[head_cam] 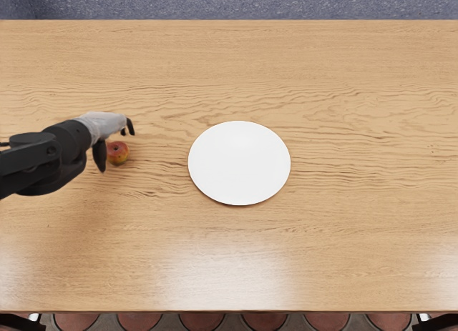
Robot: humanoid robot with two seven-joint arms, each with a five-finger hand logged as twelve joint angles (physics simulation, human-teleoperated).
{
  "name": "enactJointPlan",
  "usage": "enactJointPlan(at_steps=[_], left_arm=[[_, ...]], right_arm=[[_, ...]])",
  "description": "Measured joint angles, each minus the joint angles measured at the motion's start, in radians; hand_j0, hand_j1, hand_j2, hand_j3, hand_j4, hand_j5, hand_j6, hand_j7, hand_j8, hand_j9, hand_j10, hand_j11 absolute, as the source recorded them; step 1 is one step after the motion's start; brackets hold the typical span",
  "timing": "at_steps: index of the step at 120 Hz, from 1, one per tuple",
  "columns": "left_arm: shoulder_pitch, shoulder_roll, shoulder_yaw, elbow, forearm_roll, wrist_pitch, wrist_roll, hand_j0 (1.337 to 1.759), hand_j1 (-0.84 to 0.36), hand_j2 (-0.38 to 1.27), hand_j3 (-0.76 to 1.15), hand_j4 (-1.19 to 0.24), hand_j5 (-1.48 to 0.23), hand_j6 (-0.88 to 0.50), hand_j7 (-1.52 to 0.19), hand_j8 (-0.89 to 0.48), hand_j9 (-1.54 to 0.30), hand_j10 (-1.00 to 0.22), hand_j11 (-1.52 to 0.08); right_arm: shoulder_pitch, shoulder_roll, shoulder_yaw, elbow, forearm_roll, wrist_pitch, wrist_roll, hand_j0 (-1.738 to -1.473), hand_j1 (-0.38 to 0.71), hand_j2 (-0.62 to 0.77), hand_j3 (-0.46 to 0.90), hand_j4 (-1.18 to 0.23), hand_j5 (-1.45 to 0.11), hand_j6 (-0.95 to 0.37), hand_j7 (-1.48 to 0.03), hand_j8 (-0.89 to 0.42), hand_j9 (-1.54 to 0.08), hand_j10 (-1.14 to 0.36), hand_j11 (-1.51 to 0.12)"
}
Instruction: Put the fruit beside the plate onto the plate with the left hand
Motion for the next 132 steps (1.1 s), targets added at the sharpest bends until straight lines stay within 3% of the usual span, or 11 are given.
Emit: enactJointPlan(at_steps=[93, 110, 132], left_arm=[[0.033, -0.043, 0.014, 0.038, 0.011, 0.040, 0.000, 1.658, -0.18, 0.09, 0.00, -0.45, -0.58, -0.45, -0.58, -0.45, -0.58, -0.45, -0.58], [0.038, -0.042, 0.013, 0.038, 0.011, 0.046, 0.000, 1.657, -0.27, 0.11, 0.00, -0.53, -0.69, -0.51, -0.69, -0.51, -0.69, -0.53, -0.69], [0.049, -0.040, 0.013, 0.037, 0.013, 0.049, 0.000, 1.650, -0.29, 0.09, 0.00, -0.67, -0.82, -0.45, -0.82, -0.42, -0.87, -0.61, -0.87]], right_arm=[[0.000, 0.000, 0.001, 0.000, 0.000, 0.000, 0.000, -1.658, -0.33, 0.00, 0.00, -0.01, -0.02, -0.01, -0.02, -0.01, -0.02, -0.01, -0.02], [0.000, 0.000, 0.001, 0.000, 0.000, 0.000, 0.000, -1.658, -0.33, 0.00, 0.00, -0.01, -0.02, -0.01, -0.02, -0.01, -0.02, -0.01, -0.02], [0.000, 0.000, 0.002, 0.000, 0.000, 0.000, 0.000, -1.658, -0.33, 0.00, 0.00, -0.01, -0.02, -0.01, -0.02, -0.01, -0.02, -0.01, -0.02]])
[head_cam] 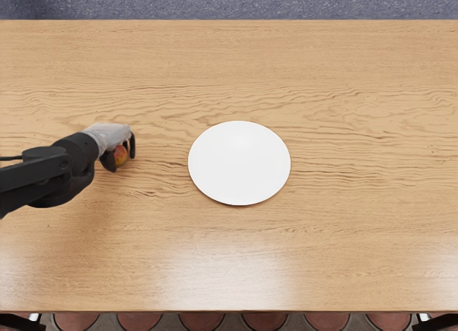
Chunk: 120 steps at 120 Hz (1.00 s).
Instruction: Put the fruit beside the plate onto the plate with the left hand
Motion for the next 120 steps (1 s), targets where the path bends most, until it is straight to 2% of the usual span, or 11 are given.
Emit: enactJointPlan(at_steps=[3, 14, 43, 51, 69, 78, 87, 105, 120], left_arm=[[0.000, 0.000, 0.000, 0.000, -0.002, 0.000, 0.000, 1.651, -0.29, 0.09, 0.01, -0.68, -0.83, -0.46, -0.84, -0.41, -0.89, -0.61, -0.89], [-0.004, 0.000, 0.000, 0.000, -0.009, -0.002, 0.000, 1.657, -0.28, 0.16, -0.16, -0.71, -0.89, -0.47, -0.90, -0.41, -0.94, -0.62, -0.93], [-0.042, -0.004, -0.004, 0.021, -0.023, -0.010, 0.000, 1.652, -0.24, 0.27, -0.05, -0.73, -0.96, -0.55, -0.97, -0.49, -0.99, -0.72, -0.98], [-0.054, -0.010, -0.006, 0.025, -0.026, -0.012, 0.000, 1.652, -0.27, 0.35, -0.03, -0.73, -0.97, -0.54, -0.97, -0.48, -0.99, -0.71, -0.99], [-0.077, -0.050, -0.008, 0.028, -0.045, -0.017, 0.000, 1.651, -0.31, 0.39, -0.02, -0.72, -1.01, -0.50, -0.99, -0.44, -1.01, -0.67, -1.00], [-0.121, -0.053, -0.009, 0.028, -0.060, -0.018, 0.000, 1.651, -0.33, 0.39, -0.01, -0.72, -1.03, -0.48, -1.01, -0.43, -1.02, -0.66, -1.01], [-0.150, -0.093, -0.008, 0.029, -0.076, -0.018, 0.000, 1.651, -0.32, 0.37, -0.01, -0.73, -1.02, -0.48, -1.00, -0.43, -1.02, -0.65, -1.02], [-0.191, -0.169, -0.010, 0.033, -0.102, -0.019, 0.000, 1.651, -0.32, 0.45, 0.00, -0.72, -1.04, -0.48, -1.02, -0.42, -1.02, -0.65, -1.01], [-0.230, -0.242, -0.009, 0.034, -0.121, -0.021, 0.000, 1.652, -0.32, 0.45, 0.00, -0.72, -1.04, -0.49, -1.01, -0.43, -1.01, -0.65, -1.00]], right_arm=[[0.000, 0.000, 0.000, 0.000, 0.000, 0.000, 0.000, -1.658, -0.33, 0.00, 0.00, -0.01, -0.02, -0.01, -0.02, -0.01, -0.02, -0.01, -0.02], [0.001, 0.000, 0.000, 0.000, 0.000, 0.000, 0.000, -1.658, -0.33, 0.00, 0.00, -0.01, -0.02, -0.01, -0.02, -0.01, -0.02, -0.01, -0.02], [0.001, 0.000, 0.001, -0.001, 0.000, 0.000, 0.000, -1.658, -0.33, 0.00, 0.00, -0.01, -0.02, -0.01, -0.02, -0.01, -0.02, -0.01, -0.02], [0.001, 0.000, 0.001, -0.001, 0.000, 0.000, 0.000, -1.658, -0.33, 0.00, 0.00, -0.01, -0.02, -0.01, -0.02, -0.01, -0.02, -0.01, -0.02], [0.001, 0.000, 0.001, -0.001, 0.000, 0.000, 0.000, -1.658, -0.33, 0.00, 0.00, -0.01, -0.02, -0.01, -0.02, -0.01, -0.02, -0.01, -0.02], [0.001, 0.000, 0.001, -0.001, 0.000, 0.000, 0.000, -1.658, -0.33, 0.00, 0.00, -0.01, -0.02, -0.01, -0.02, -0.01, -0.02, -0.01, -0.02], [0.001, 0.000, 0.001, -0.001, 0.000, 0.000, 0.000, -1.658, -0.33, 0.00, 0.00, -0.01, -0.02, -0.01, -0.02, -0.01, -0.02, -0.01, -0.02], [0.001, 0.000, 0.000, -0.001, 0.000, 0.000, 0.000, -1.658, -0.33, 0.00, 0.00, -0.01, -0.02, -0.01, -0.02, -0.01, -0.02, -0.01, -0.02], [0.000, 0.000, 0.000, -0.002, 0.001, 0.000, 0.000, -1.658, -0.33, 0.00, 0.00, -0.01, -0.02, -0.01, -0.02, -0.01, -0.02, -0.01, -0.02]])
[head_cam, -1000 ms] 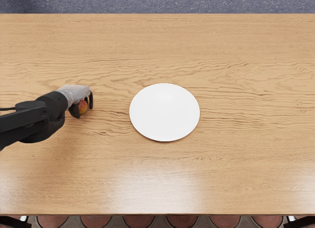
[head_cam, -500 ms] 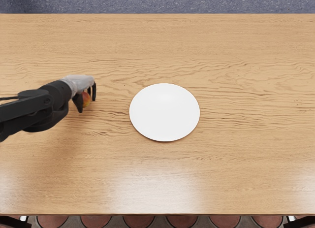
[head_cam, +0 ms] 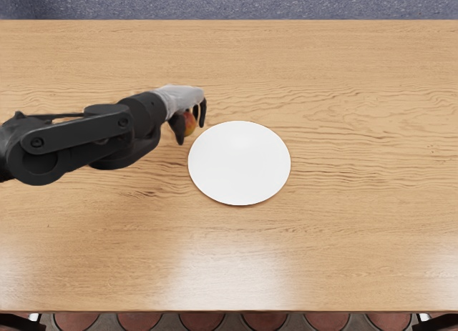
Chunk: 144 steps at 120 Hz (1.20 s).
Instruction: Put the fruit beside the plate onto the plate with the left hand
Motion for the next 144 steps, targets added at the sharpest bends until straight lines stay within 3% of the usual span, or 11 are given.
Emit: enactJointPlan(at_steps=[5, 23, 64, 70, 89, 107, 130, 144], left_arm=[[-0.014, -0.026, 0.002, 0.000, -0.002, 0.000, 0.000, 1.653, -0.32, 0.41, 0.00, -0.72, -1.03, -0.49, -1.01, -0.43, -1.01, -0.64, -1.00], [-0.015, -0.110, 0.013, -0.002, 0.002, -0.030, 0.000, 1.654, -0.34, 0.47, 0.00, -0.71, -1.03, -0.49, -1.00, -0.42, -1.00, -0.64, -0.99], [0.031, -0.119, 0.061, 0.007, 0.007, -0.037, -0.001, 1.653, -0.32, 0.44, 0.00, -0.70, -1.00, -0.50, -0.97, -0.45, -0.99, -0.66, -0.98], [0.032, -0.119, 0.065, 0.008, 0.007, -0.034, -0.001, 1.654, -0.30, 0.40, 0.00, -0.65, -0.93, -0.52, -0.90, -0.46, -0.92, -0.68, -0.91], [0.017, -0.115, 0.056, 0.010, -0.012, -0.021, 0.000, 1.656, 0.03, 0.19, 0.00, -0.32, -0.46, -0.26, -0.44, -0.24, -0.45, -0.33, -0.45], [-0.051, -0.006, -0.019, 0.007, -0.193, -0.067, 0.000, 1.657, 0.19, 0.09, 0.00, -0.16, -0.23, -0.13, -0.22, -0.12, -0.22, -0.17, -0.22], [-0.004, 0.162, -0.258, -0.002, -0.522, -0.273, 0.000, 1.658, 0.28, 0.04, 0.00, -0.07, -0.09, -0.06, -0.09, -0.05, -0.09, -0.07, -0.09], [0.037, 0.376, -0.354, -0.003, -0.852, -0.438, 0.000, 1.658, 0.31, 0.02, 0.00, -0.04, -0.06, -0.04, -0.05, -0.03, -0.06, -0.04, -0.05]], right_arm=[[0.000, 0.000, 0.000, 0.000, 0.000, 0.000, 0.000, -1.658, -0.33, 0.00, 0.00, -0.01, -0.02, -0.01, -0.02, -0.01, -0.02, -0.01, -0.02], [0.000, 0.000, 0.000, 0.000, 0.000, 0.000, 0.000, -1.658, -0.33, 0.00, 0.00, -0.01, -0.02, -0.01, -0.02, -0.01, -0.02, -0.01, -0.02], [-0.001, 0.000, 0.000, -0.001, 0.000, 0.000, 0.000, -1.658, -0.33, 0.00, 0.00, -0.01, -0.02, -0.01, -0.02, -0.01, -0.02, -0.01, -0.02], [-0.001, 0.000, 0.000, 0.000, 0.000, 0.000, 0.000, -1.658, -0.33, 0.00, 0.00, -0.01, -0.02, -0.01, -0.02, -0.01, -0.02, -0.01, -0.02], [-0.001, 0.000, 0.000, 0.000, 0.000, 0.000, 0.001, -1.658, -0.33, 0.00, 0.00, -0.01, -0.02, -0.01, -0.02, -0.01, -0.02, -0.01, -0.02], [-0.001, 0.000, -0.001, 0.000, 0.000, 0.000, 0.001, -1.658, -0.33, 0.00, 0.00, -0.01, -0.02, -0.01, -0.02, -0.01, -0.02, -0.01, -0.02], [-0.001, 0.000, -0.001, 0.001, -0.001, 0.000, 0.000, -1.658, -0.33, 0.00, 0.00, -0.01, -0.02, -0.01, -0.02, -0.01, -0.02, -0.01, -0.02], [-0.001, 0.000, -0.001, 0.001, 0.000, 0.000, 0.001, -1.658, -0.33, 0.00, 0.00, -0.01, -0.02, -0.01, -0.02, -0.01, -0.02, -0.01, -0.02]])
